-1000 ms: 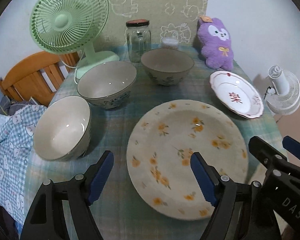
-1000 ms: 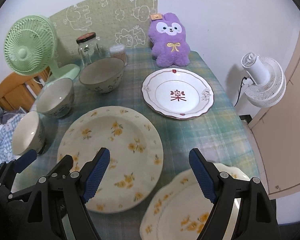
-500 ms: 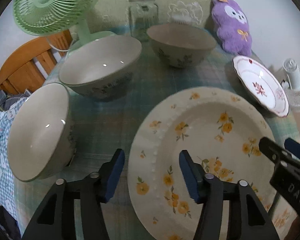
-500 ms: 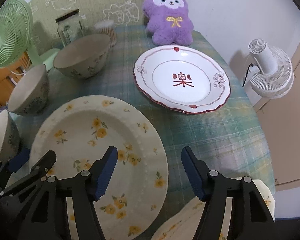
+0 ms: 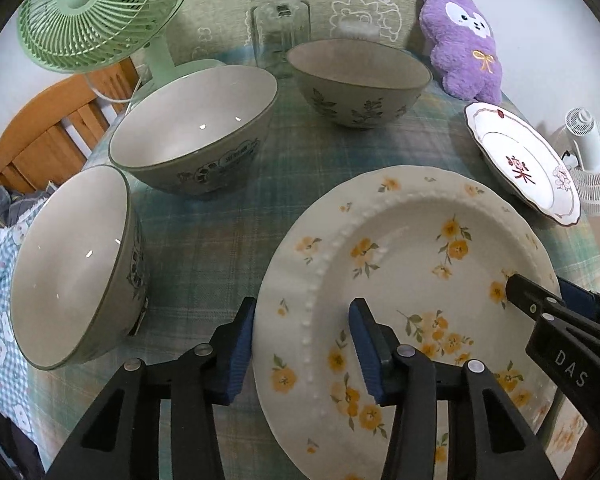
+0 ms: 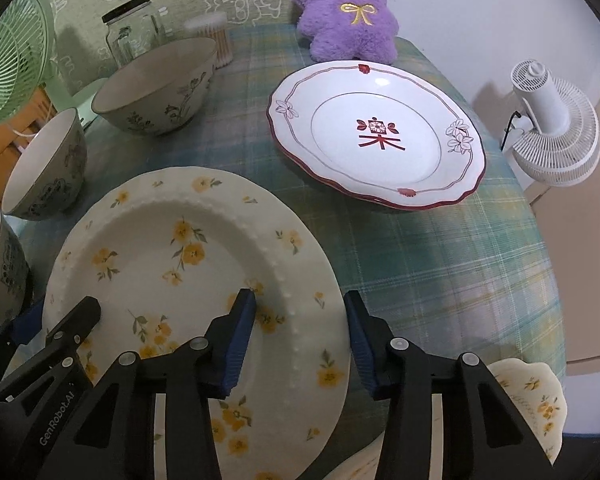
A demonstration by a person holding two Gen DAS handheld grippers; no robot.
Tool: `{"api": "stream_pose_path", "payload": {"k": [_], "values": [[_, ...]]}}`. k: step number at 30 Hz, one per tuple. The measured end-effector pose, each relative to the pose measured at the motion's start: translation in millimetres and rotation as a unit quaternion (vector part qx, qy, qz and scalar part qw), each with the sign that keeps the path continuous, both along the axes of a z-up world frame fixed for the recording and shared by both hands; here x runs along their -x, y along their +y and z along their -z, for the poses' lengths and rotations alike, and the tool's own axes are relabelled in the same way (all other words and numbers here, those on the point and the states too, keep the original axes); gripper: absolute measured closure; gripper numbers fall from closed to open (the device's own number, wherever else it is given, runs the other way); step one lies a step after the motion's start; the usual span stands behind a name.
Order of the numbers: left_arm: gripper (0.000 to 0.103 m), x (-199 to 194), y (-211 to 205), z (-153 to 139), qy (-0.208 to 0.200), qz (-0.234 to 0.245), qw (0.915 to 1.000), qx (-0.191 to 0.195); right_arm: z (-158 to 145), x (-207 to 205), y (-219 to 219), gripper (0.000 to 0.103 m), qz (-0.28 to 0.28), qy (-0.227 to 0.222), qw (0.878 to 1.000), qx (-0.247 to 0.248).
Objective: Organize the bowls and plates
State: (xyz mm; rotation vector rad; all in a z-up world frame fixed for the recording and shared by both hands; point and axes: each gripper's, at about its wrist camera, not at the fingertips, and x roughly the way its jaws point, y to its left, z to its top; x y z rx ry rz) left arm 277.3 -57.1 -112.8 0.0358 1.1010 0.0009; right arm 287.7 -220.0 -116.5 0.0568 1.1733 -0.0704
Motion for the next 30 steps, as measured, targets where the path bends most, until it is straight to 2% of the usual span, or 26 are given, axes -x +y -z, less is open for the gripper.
{"api": "stream_pose_path", "payload": {"k": [17,30], "values": [[0.060,26,11,-17,0.010,0.003,0.9998,0.014,-22,28,11,0.058,0.012,0.003,1.000,0.017],[0.061,62,14,-33,-0.001,0.040,0.9988,0.027,-46,76,16,0.058,0.054,-0.023,0.998,0.028]]}}
